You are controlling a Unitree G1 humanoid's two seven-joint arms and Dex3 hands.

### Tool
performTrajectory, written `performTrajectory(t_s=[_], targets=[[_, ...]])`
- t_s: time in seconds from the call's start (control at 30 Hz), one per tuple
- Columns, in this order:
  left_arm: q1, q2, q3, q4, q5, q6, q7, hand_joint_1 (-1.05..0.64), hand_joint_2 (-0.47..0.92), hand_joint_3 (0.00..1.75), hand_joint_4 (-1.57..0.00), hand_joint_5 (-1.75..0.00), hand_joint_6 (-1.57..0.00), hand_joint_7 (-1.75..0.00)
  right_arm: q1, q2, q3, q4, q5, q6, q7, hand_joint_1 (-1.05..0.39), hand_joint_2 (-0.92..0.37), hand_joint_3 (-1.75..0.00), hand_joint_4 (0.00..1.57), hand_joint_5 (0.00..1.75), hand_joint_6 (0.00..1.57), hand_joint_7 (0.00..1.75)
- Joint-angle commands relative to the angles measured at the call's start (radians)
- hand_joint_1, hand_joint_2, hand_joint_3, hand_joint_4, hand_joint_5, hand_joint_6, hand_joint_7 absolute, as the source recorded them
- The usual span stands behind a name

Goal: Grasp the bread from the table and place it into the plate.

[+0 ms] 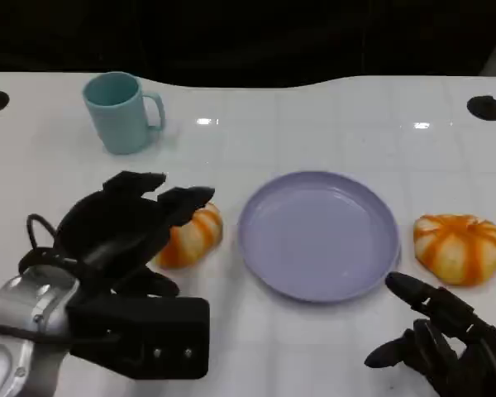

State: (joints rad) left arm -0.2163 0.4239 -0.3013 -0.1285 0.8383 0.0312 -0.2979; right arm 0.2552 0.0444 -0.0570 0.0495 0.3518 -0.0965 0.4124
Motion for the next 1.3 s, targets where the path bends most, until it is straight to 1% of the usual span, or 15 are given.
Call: performTrajectory(t_s=[0.03,0.2,0.3,0.4,0.47,0.57,0.6,0.67,0.73,0.83,0.93,1.03,1.23,1.27,1.3], targets=[[-0.058,-0.003,-0.034,0.058,0.045,0.041,-0.022,-0.38,0.78,0.01,0.00,-0.19,-0.21,0.00,0.012,-0.012,-0.001,-0.018,0.000,0.000,-0.002,-0.74,-0.92,-0.34,0.72,1.11,0.91,0.37],[-0.168,-0.067,-0.097,0.239,0.091,0.102,0.005,-0.38,0.77,0.00,-0.04,-0.19,-0.23,-0.01,0.019,-0.013,-0.004,-0.019,-0.003,-0.005,-0.006,-0.74,-0.92,-0.34,0.72,1.11,0.92,0.38],[-0.232,-0.110,-0.114,0.345,0.083,0.141,0.002,-0.36,0.78,0.00,-0.03,-0.17,-0.21,0.00,0.021,-0.015,-0.005,-0.021,-0.007,-0.004,-0.009,-0.75,-0.92,-0.34,0.72,1.11,0.93,0.38],[-0.289,-0.141,-0.127,0.459,0.073,0.143,0.041,-0.37,0.77,0.00,-0.04,-0.16,-0.21,0.00,0.024,-0.011,-0.004,-0.031,-0.006,0.009,-0.018,-0.75,-0.92,-0.33,0.73,1.12,0.94,0.39],[-0.324,-0.160,-0.135,0.534,0.065,0.139,0.078,-0.38,0.75,0.00,-0.07,-0.17,-0.24,-0.01,0.025,-0.010,-0.003,-0.036,-0.005,0.014,-0.021,-0.76,-0.92,-0.32,0.74,1.12,0.94,0.39],[-0.343,-0.164,-0.145,0.573,0.053,0.135,0.102,-0.39,0.74,0.00,-0.08,-0.16,-0.25,-0.01,0.026,-0.010,-0.001,-0.039,-0.005,0.017,-0.022,-0.76,-0.92,-0.31,0.74,1.11,0.94,0.38],[-0.374,-0.174,-0.154,0.638,0.048,0.124,0.116,-0.39,0.74,0.00,-0.08,-0.16,-0.25,-0.01,0.026,-0.010,0.000,-0.033,-0.009,0.006,-0.019,-0.76,-0.92,-0.31,0.74,1.11,0.94,0.38],[-0.425,-0.191,-0.170,0.750,0.037,0.101,0.140,-0.48,0.73,0.00,-0.10,-0.16,-0.27,-0.02,0.026,-0.009,0.002,-0.031,-0.012,-0.002,-0.017,-0.76,-0.92,-0.32,0.74,1.11,0.93,0.38],[-0.459,-0.201,-0.180,0.830,0.024,0.081,0.159,-0.51,0.73,0.00,-0.11,-0.16,-0.28,-0.02,0.028,-0.008,0.003,-0.032,-0.010,-0.004,-0.015,-0.76,-0.92,-0.32,0.74,1.10,0.93,0.38],[-0.507,-0.215,-0.196,0.943,0.003,0.056,0.172,-0.52,0.74,0.00,-0.13,-0.15,-0.30,-0.02,0.030,-0.006,0.004,-0.032,-0.006,-0.008,-0.012,-0.75,-0.92,-0.32,0.74,1.10,0.93,0.38],[-0.539,-0.225,-0.206,1.016,-0.015,0.040,0.177,-0.51,0.75,0.01,-0.13,-0.14,-0.30,-0.01,0.029,-0.007,0.004,-0.030,-0.005,-0.012,-0.007,-0.75,-0.92,-0.32,0.74,1.10,0.94,0.38],[-0.565,-0.239,-0.216,1.091,-0.033,0.027,0.192,-0.52,0.74,0.00,-0.16,-0.14,-0.34,-0.02,0.027,-0.010,0.004,-0.026,-0.011,-0.020,-0.004,-0.75,-0.92,-0.33,0.73,1.09,0.93,0.37],[-0.594,-0.259,-0.224,1.201,-0.066,-0.023,0.228,-0.48,0.76,0.01,-0.25,-0.13,-0.41,-0.02,0.024,-0.008,0.000,-0.015,-0.001,-0.034,0.008,-0.75,-0.92,-0.34,0.73,1.10,0.93,0.37],[-0.596,-0.261,-0.225,1.214,-0.071,-0.034,0.238,-0.39,0.81,0.02,-0.32,-0.13,-0.46,-0.03,0.023,-0.008,-0.002,-0.014,0.004,-0.032,0.011,-0.74,-0.92,-0.34,0.73,1.09,0.93,0.37],[-0.598,-0.264,-0.216,1.227,-0.086,-0.051,0.254,-0.34,0.84,0.02,-0.40,-0.14,-0.51,-0.03,0.021,-0.009,-0.003,-0.012,0.004,-0.031,0.012,-0.74,-0.92,-0.34,0.73,1.09,0.93,0.36]])
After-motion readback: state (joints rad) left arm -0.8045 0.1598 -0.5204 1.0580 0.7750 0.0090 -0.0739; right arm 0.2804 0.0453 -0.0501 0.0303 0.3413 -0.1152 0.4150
